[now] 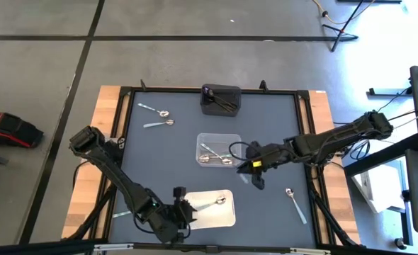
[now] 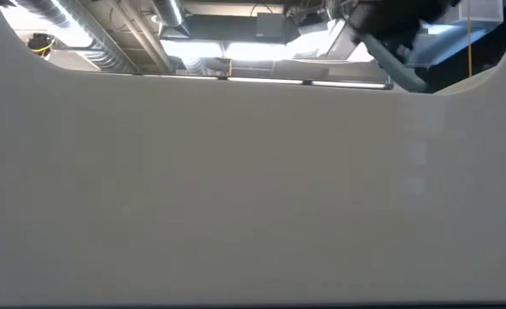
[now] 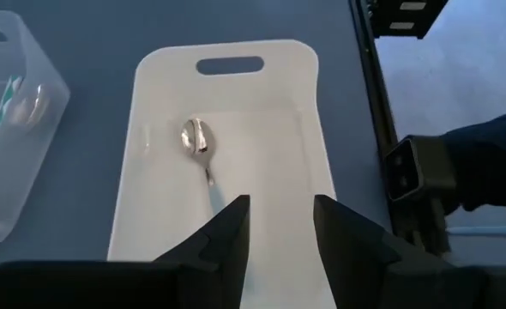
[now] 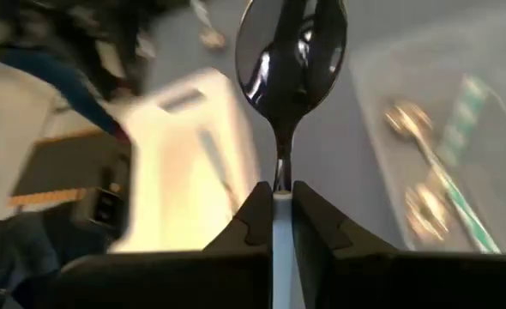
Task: Sort silverware by color (type)
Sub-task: Put the middle right blue spoon into the white bin
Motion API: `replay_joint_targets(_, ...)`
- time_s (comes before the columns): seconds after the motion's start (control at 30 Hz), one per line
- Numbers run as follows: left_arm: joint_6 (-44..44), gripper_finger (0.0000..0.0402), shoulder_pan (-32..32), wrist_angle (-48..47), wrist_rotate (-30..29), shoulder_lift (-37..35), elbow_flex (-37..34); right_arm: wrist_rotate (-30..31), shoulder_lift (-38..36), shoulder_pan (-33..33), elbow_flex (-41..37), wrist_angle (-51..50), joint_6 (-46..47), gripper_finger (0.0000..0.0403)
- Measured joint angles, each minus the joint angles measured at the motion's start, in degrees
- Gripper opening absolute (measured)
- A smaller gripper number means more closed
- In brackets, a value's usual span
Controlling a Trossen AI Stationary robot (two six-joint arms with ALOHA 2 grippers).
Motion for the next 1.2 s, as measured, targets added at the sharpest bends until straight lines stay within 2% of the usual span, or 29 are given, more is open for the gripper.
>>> replay_joint_targets(0.2, -5.13, 0.0125, -1.26, -7.08, -0.20, -2.60, 0.00, -4.66, 5.39, 2.24, 0.02, 16.55, -4.00, 0.0014)
replay_joint_targets(0.37, -12.06, 0.0125, -1.87, -13.10, -2.88, -2.55, 0.00, -9.76, 11.44, 3.89, 0.04, 31.09, -5.47, 0.0014)
replay_joint_targets(0.47, -15.73, 0.0125, -2.23, -16.44, -3.59, -2.32, -0.04, -11.78, 14.98, 3.91, 0.06, 35.54, -5.52, 0.0014)
replay_joint_targets(0.6, -16.21, 0.0125, -3.17, -16.71, -6.04, -2.30, -0.04, -12.45, 19.32, 3.85, 0.07, 37.02, -7.77, 0.0014)
replay_joint_targets(1.03, -15.81, 0.0125, -3.49, -16.82, -6.83, -2.30, -0.04, -11.96, 28.53, 3.72, 0.07, 37.51, -13.64, 0.0016)
replay_joint_targets(1.1, -15.81, 0.0125, -3.51, -16.83, -7.87, -2.30, -0.04, -11.99, 29.18, 3.72, 0.07, 37.08, -13.94, 0.0026)
replay_joint_targets(1.2, -16.02, 0.0125, -3.31, -16.83, -8.63, -2.30, -0.04, -11.99, 29.51, 3.72, 0.07, 36.52, -13.96, 0.0065)
